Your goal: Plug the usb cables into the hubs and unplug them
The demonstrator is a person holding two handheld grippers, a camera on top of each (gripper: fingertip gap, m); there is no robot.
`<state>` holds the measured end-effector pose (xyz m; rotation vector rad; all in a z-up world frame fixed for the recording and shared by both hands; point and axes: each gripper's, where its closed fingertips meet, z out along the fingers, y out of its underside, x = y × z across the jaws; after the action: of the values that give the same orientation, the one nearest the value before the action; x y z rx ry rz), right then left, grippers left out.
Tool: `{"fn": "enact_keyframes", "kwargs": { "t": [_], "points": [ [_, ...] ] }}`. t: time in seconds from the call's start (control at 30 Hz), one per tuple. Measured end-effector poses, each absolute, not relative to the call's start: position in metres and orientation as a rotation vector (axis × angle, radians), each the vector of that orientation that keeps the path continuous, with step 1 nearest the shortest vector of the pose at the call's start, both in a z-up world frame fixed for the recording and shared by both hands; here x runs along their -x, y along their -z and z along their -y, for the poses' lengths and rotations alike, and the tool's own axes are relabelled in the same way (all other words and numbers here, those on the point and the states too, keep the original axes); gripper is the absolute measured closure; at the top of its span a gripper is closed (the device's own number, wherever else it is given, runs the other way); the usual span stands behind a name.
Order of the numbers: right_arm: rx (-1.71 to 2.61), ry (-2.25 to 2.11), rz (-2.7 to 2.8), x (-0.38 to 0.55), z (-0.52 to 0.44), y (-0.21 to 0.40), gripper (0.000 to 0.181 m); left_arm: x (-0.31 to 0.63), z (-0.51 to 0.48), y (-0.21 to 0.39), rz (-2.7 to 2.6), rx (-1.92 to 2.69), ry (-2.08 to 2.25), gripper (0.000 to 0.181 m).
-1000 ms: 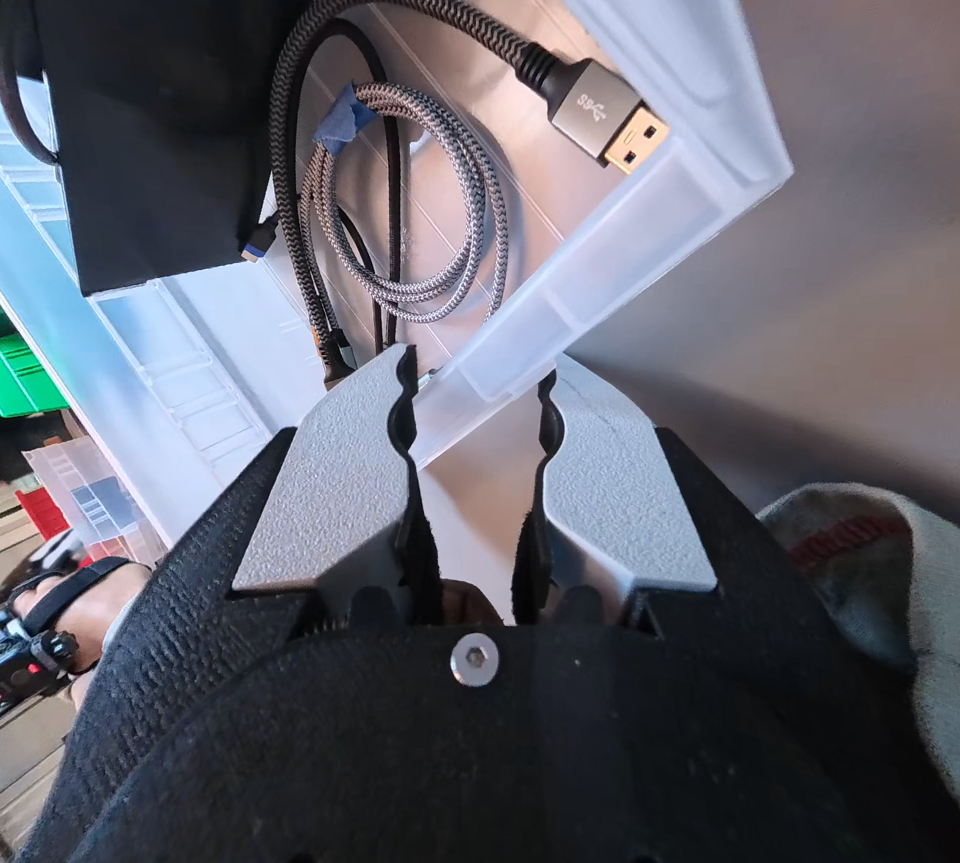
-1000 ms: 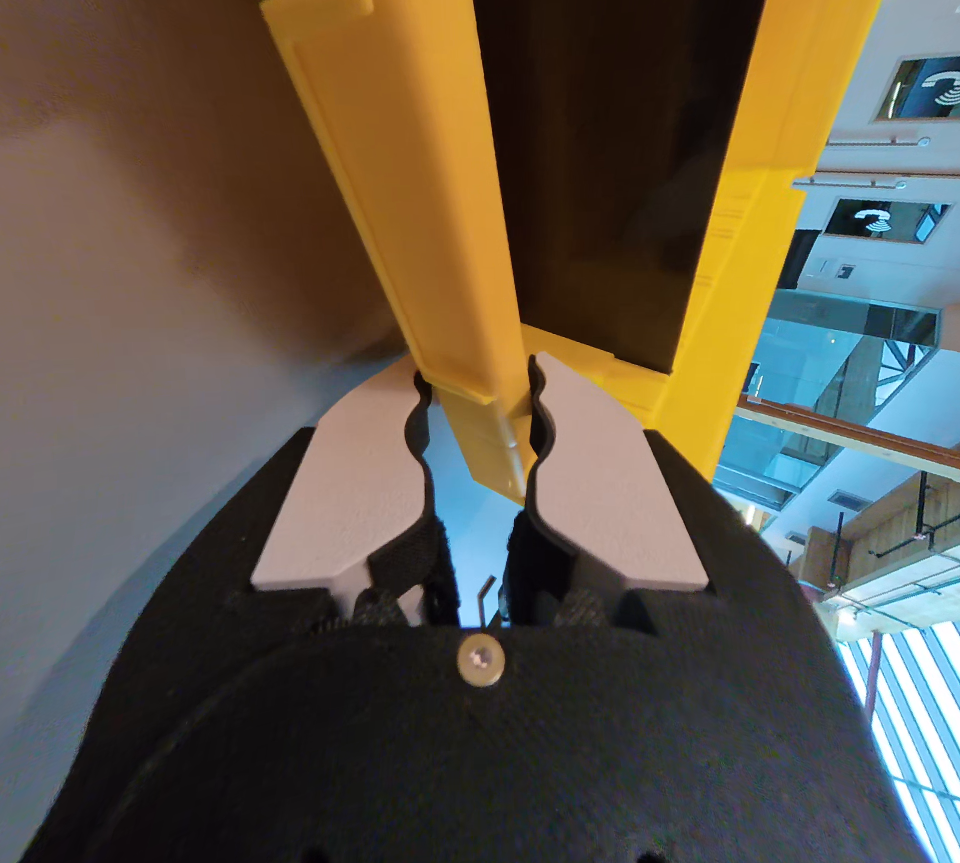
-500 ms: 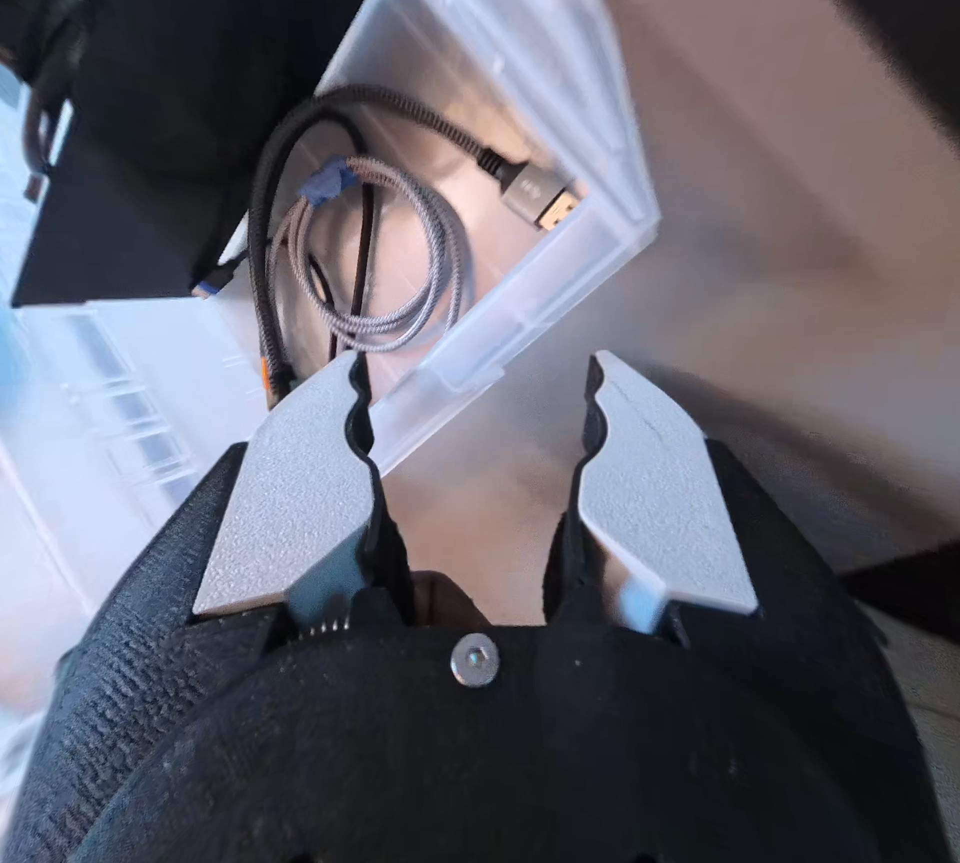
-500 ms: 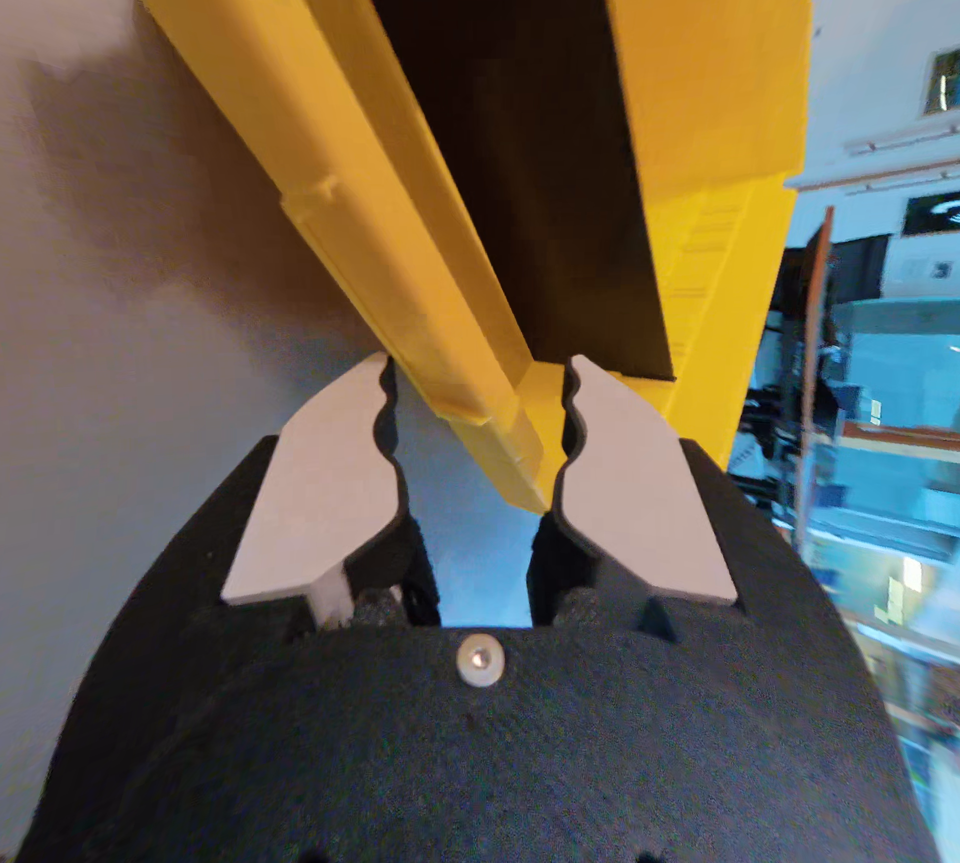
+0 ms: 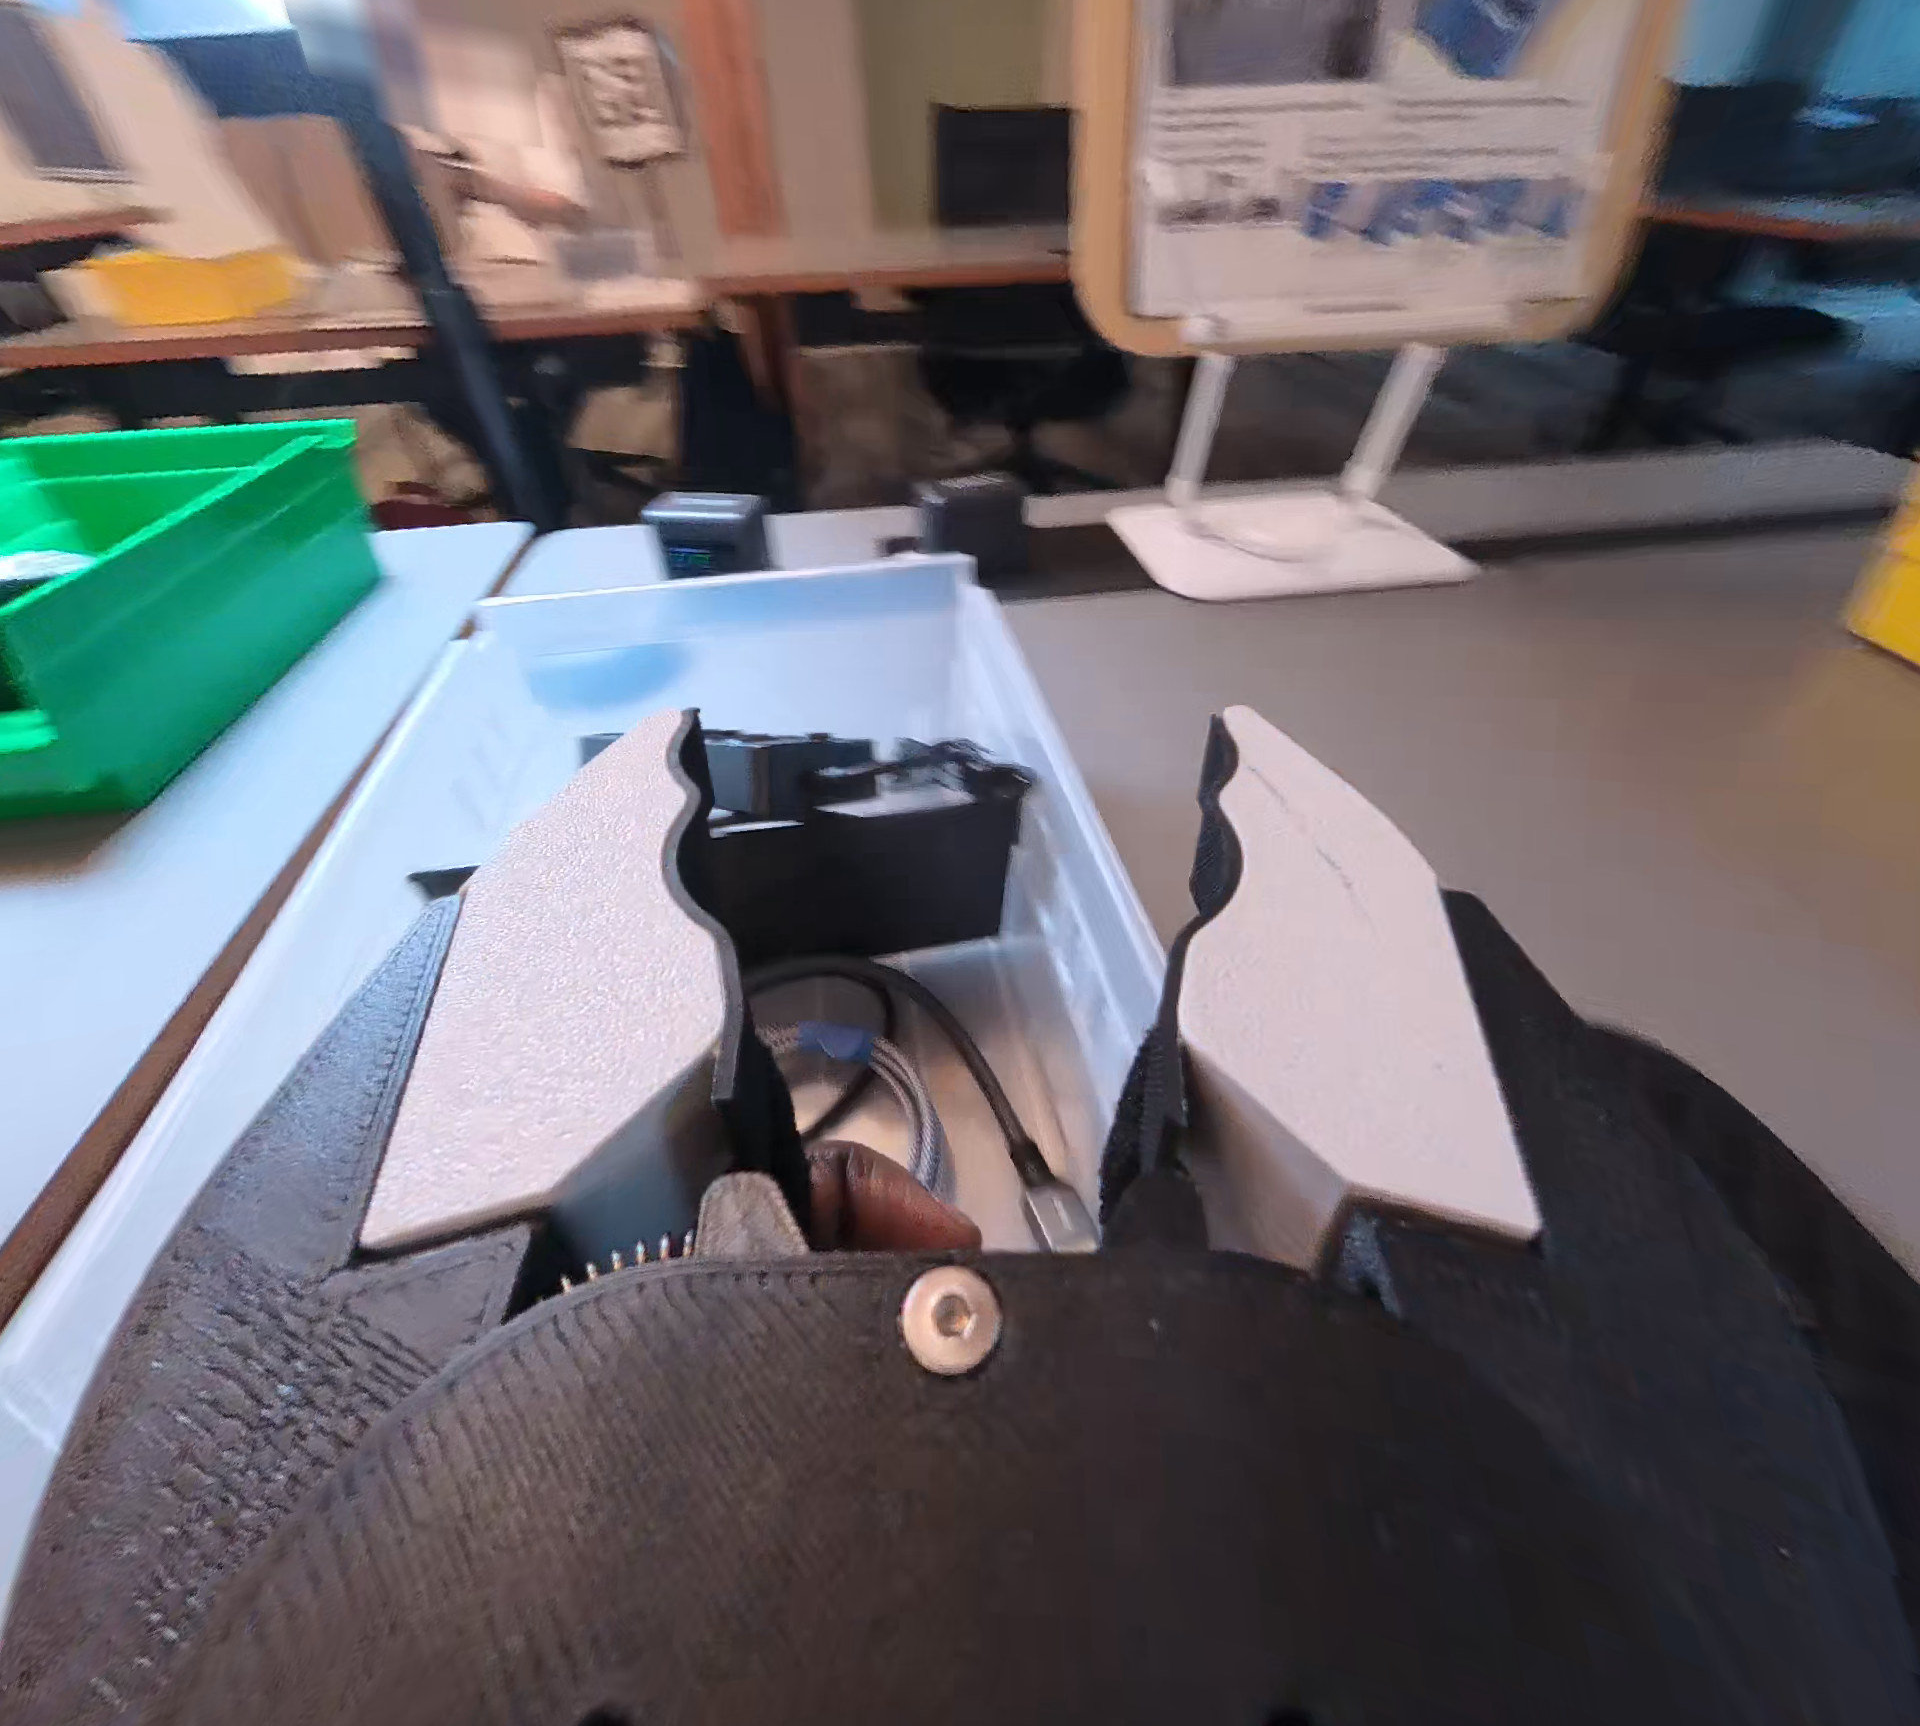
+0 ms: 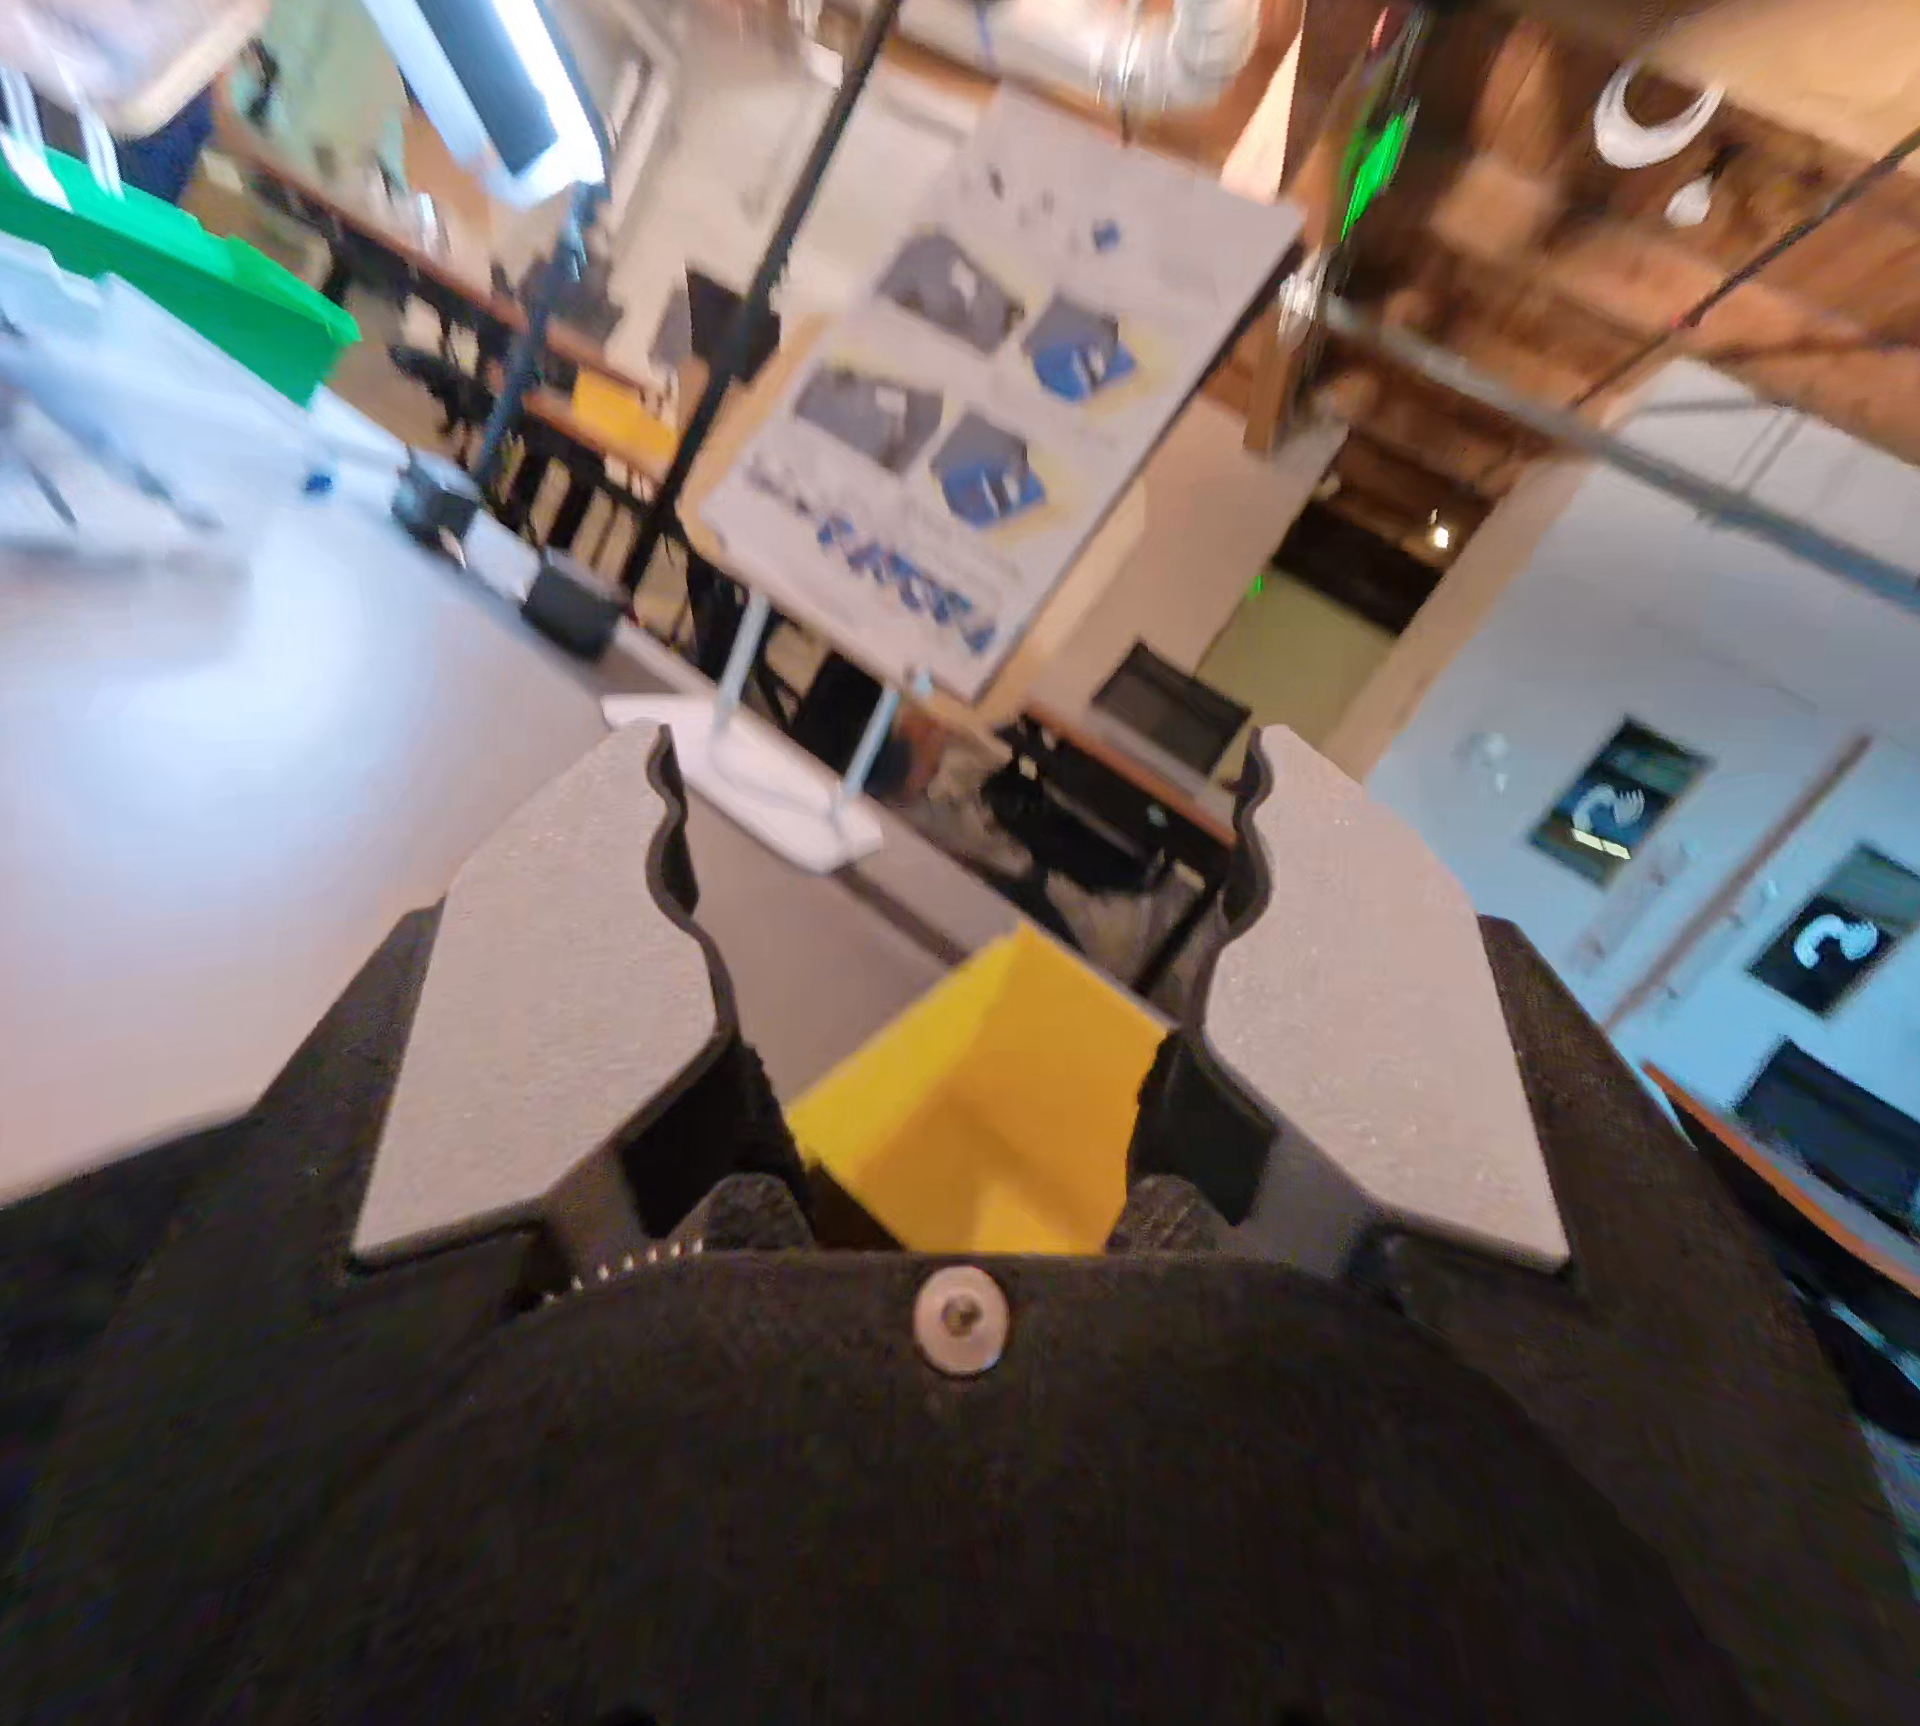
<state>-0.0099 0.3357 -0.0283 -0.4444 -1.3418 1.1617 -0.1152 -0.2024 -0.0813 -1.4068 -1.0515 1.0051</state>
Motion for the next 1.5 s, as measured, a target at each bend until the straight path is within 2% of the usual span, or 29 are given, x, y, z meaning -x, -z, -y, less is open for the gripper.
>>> {"fn": "enact_keyframes", "kwargs": {
  "t": [0.13,0.33,0.4,0.57,0.97,1.03,1.27,1.5],
  "points": [
    [0.336,-1.339,1.288,0.029,-0.269,0.018,0.083,0.142,0.205,0.094,1.129,1.459,-1.178,0.093],
    [0.228,-1.332,1.521,0.064,-0.183,0.076,0.082,0.176,0.203,0.112,1.165,1.631,-1.190,0.099],
    [0.220,-1.344,1.560,0.068,-0.169,0.093,0.082,0.181,0.214,0.118,1.202,1.689,-1.259,0.105],
    [0.292,-1.319,1.589,0.080,-0.178,0.118,0.088,0.182,0.234,0.140,1.273,1.847,-1.313,0.113],
    [0.345,-1.209,1.599,0.089,-0.202,0.129,0.093,0.213,0.230,0.164,1.259,1.773,-1.274,0.111],
    [0.345,-1.201,1.603,0.089,-0.203,0.130,0.093,0.216,0.233,0.163,1.244,1.774,-1.339,0.123],
    [0.333,-1.157,1.626,0.089,-0.203,0.134,0.095,0.214,0.241,0.151,1.247,1.626,-1.360,0.128],
    [0.314,-1.108,1.651,0.089,-0.202,0.139,0.096,0.205,0.231,0.104,1.054,1.515,-1.515,0.129]
  ]
}}
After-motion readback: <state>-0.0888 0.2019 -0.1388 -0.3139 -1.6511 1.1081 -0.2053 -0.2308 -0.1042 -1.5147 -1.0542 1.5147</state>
